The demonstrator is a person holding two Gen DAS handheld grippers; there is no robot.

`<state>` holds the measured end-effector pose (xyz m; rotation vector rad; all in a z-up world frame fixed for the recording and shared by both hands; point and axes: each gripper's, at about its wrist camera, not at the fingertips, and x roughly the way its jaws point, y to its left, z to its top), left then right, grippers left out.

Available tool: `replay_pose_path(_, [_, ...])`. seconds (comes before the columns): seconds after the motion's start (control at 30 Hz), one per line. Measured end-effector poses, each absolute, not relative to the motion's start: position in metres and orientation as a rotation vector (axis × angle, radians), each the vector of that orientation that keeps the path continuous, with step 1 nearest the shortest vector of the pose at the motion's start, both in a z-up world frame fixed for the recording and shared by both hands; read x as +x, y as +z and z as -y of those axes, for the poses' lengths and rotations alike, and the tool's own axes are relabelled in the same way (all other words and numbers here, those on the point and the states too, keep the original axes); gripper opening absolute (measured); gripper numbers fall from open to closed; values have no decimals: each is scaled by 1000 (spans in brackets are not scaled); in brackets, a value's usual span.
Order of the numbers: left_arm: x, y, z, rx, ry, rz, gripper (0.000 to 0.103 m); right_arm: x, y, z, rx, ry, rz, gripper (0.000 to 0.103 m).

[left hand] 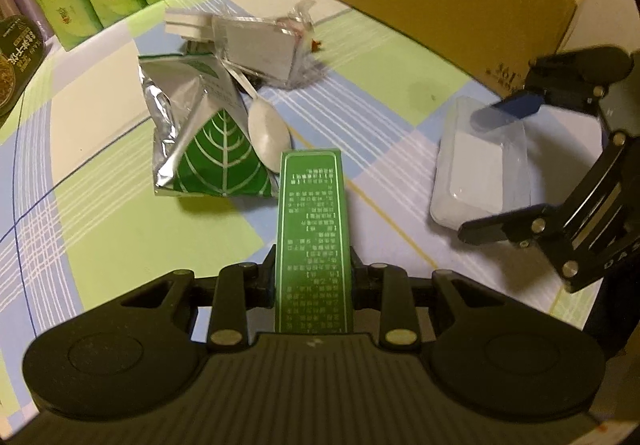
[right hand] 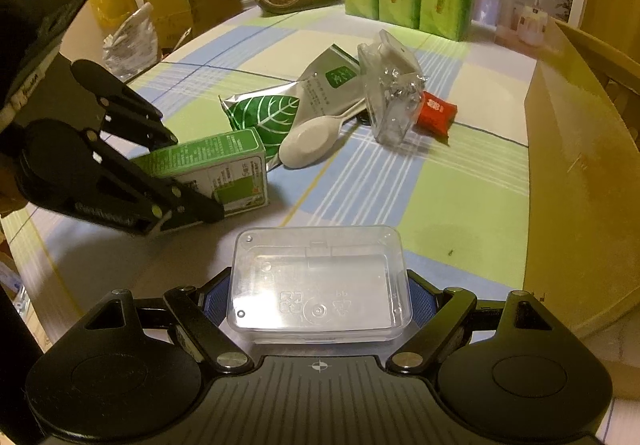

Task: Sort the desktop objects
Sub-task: 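Lift the green box and clear container and carry them toward the cardboard box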

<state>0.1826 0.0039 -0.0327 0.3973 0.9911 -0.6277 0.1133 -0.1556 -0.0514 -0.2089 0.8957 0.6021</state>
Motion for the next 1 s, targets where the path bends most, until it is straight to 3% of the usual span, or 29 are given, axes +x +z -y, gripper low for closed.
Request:
replay_pose_path(0.47, [187, -4, -7, 324, -600, -908, 25, 112, -35, 159, -206, 580, -814, 82])
replay_pose_path(1.0, [209, 68, 36, 269, -612, -736, 25, 112, 31, 168, -223, 550, -590, 82])
